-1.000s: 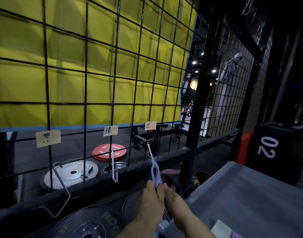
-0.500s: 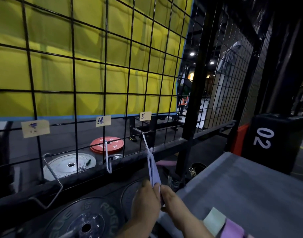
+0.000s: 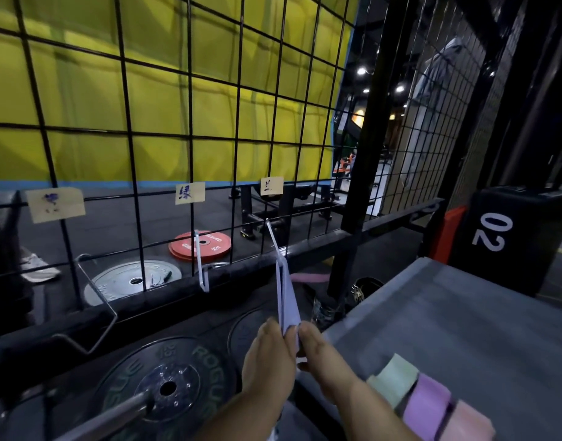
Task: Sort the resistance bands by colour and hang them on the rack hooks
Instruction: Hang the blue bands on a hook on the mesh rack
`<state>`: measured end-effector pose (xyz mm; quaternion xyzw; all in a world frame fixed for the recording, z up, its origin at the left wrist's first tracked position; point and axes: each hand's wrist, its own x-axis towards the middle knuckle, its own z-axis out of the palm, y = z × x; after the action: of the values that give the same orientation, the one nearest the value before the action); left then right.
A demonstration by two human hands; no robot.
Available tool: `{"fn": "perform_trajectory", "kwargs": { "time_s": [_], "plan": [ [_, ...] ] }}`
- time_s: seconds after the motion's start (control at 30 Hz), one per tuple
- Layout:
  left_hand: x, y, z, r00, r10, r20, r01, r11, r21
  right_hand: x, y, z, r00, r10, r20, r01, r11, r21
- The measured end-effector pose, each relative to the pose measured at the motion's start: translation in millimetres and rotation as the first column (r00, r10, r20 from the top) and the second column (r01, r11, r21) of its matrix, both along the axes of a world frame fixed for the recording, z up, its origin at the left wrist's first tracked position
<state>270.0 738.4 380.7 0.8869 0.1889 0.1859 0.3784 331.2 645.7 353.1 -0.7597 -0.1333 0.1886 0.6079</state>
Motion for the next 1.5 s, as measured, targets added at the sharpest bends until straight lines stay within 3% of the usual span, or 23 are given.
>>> {"fn": "perform_trajectory", "kwargs": {
  "time_s": [0.2,0.53,0.73,1.1,1.3,1.5],
  "plan": [
    [-0.9,-2.0,-6.9,1.000,-0.023,-0.003,0.023,0.996,0.083,0.6,0.1,-6.0,1.000,-0.006,0.027,0.006,1.000,0.015],
    [-3.2,4.6,-7.7,1.000,-0.029,-0.006,0.029,0.999,0.033,-4.8,4.4,-5.9,1.000,-0.021,0.017,0.020,0.999,0.042],
    [-9.8,-1.3,-10.7,0.998,-0.057,-0.031,0.060,0.994,0.096,-4.9,-2.5,-3.4,1.000,0.003,0.027,-0.005,0.998,0.064],
    [-13.5,4.8,-12.6,0.996,-0.040,-0.074,0.043,0.999,0.032,-14.6,-2.0,1.9,0.999,0.044,0.032,-0.044,0.999,0.020],
    [-16.4,2.9,-18.8,0.994,-0.076,-0.072,0.081,0.994,0.074,-16.6,-7.6,9.3,0.998,0.005,0.055,-0.004,1.000,-0.021],
    [-18.8,0.0,-32.2,0.988,-0.086,-0.128,0.084,0.996,-0.021,-23.7,-15.6,7.7,0.992,-0.025,0.122,0.030,0.999,-0.037]
  ]
}}
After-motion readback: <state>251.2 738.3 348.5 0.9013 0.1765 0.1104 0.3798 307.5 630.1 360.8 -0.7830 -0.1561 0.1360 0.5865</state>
